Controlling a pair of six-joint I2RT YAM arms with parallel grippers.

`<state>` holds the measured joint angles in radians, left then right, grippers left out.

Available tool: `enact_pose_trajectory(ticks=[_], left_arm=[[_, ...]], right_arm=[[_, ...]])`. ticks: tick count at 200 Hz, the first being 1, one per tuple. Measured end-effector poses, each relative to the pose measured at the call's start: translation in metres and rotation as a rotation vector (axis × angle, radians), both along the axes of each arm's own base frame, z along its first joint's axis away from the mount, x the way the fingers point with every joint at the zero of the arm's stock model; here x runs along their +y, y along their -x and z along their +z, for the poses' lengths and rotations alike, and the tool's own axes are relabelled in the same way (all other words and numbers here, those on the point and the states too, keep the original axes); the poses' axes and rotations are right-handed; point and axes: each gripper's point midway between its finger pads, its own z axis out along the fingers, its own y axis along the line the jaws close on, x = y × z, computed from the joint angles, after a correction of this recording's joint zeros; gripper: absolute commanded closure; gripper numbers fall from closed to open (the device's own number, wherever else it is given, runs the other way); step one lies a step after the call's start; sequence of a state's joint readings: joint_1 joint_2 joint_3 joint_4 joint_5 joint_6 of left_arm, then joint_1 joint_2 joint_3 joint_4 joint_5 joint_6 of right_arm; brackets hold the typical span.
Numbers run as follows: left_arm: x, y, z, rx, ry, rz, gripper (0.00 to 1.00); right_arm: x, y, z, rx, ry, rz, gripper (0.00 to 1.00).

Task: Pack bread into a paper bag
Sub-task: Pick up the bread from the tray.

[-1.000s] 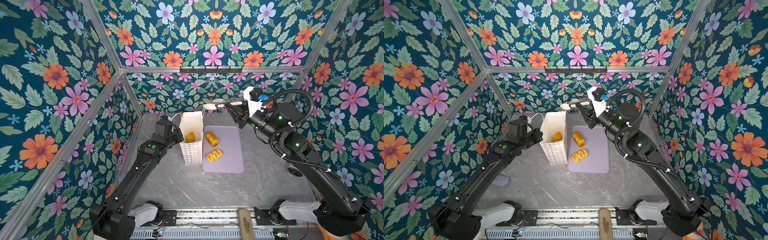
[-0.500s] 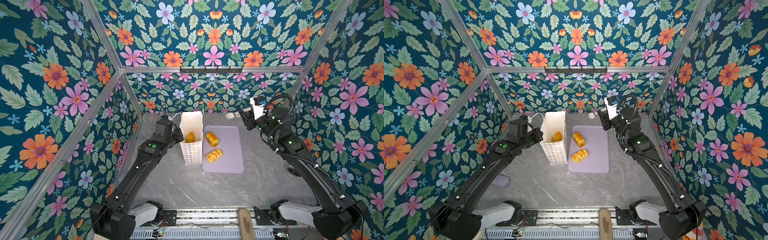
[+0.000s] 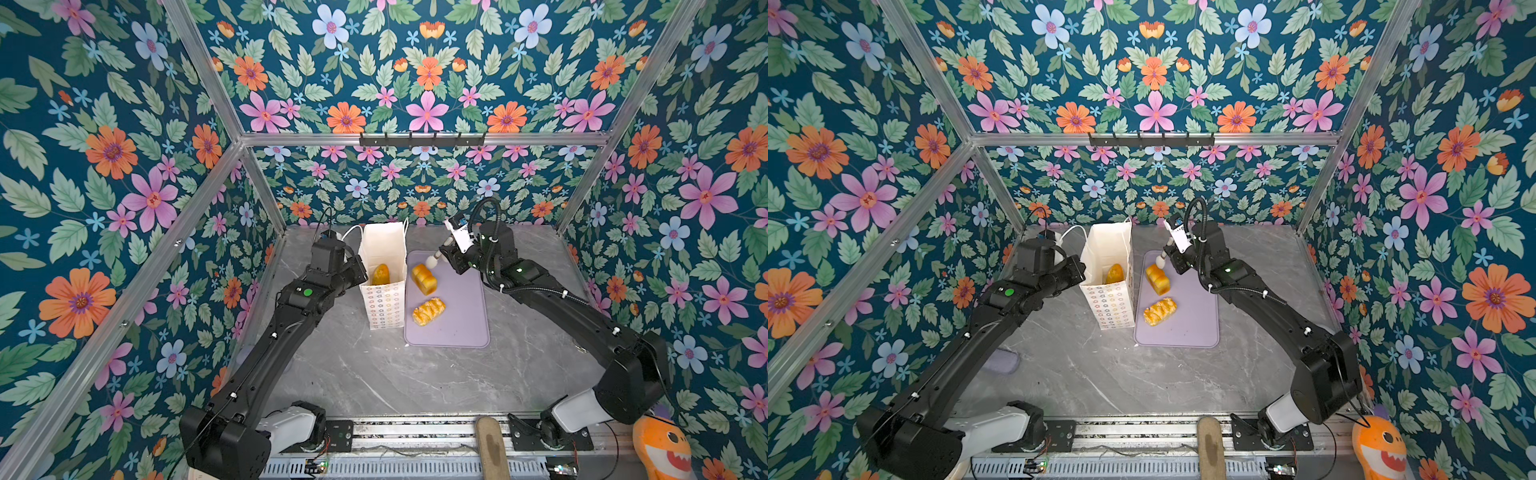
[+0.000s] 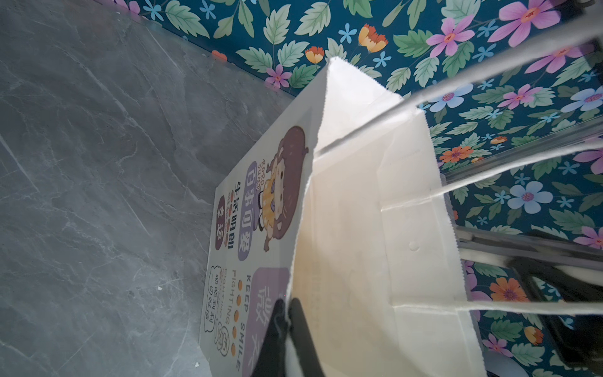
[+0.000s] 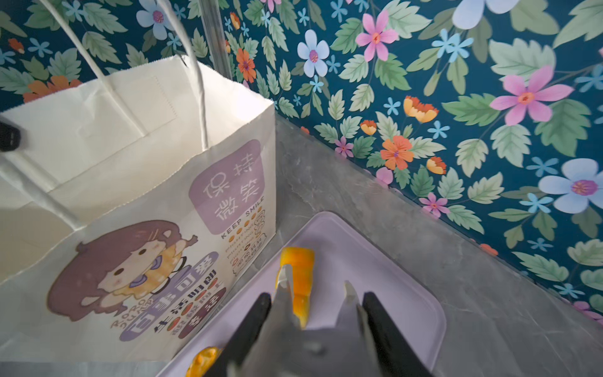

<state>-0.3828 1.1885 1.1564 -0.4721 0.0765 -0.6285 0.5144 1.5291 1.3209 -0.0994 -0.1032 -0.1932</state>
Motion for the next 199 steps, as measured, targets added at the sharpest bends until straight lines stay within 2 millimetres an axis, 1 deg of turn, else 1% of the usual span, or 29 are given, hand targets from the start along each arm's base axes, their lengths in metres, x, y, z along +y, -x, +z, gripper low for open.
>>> enact_pose_trajectory(ticks=[23,52,103,151,170,188,199], left_arm=[[0.000,0.000,0.002,-0.002,0.001,0.000,0.95],[0.000,0.001,0.002,0.000,0.000,0.000,0.95],[0.000,0.001,0.001,0.001,0.000,-0.001,0.95],[0.000,0.001,0.000,0.000,-0.001,-0.004,0.95],[0.000,0.000,0.000,-0.001,-0.001,-0.005,0.95],[-0.001,0.000,0.000,0.000,-0.001,-0.005,0.95],[-0.001,0.000,0.000,0.000,-0.001,-0.005,0.95]], right_arm=[[0.008,-0.006,-0.009,0.015,0.013,0.003,0.53],[0.018,-0.008,-0.023,0.041,0.026,0.021,0.52],[0.028,-0.010,-0.035,0.063,0.040,0.034,0.48],[0.033,-0.008,-0.040,0.064,0.044,0.040,0.47],[0.035,-0.013,-0.049,0.066,0.046,0.032,0.47],[0.034,-0.014,-0.063,0.093,0.063,0.025,0.46],[0.034,-0.016,-0.064,0.094,0.063,0.022,0.46]])
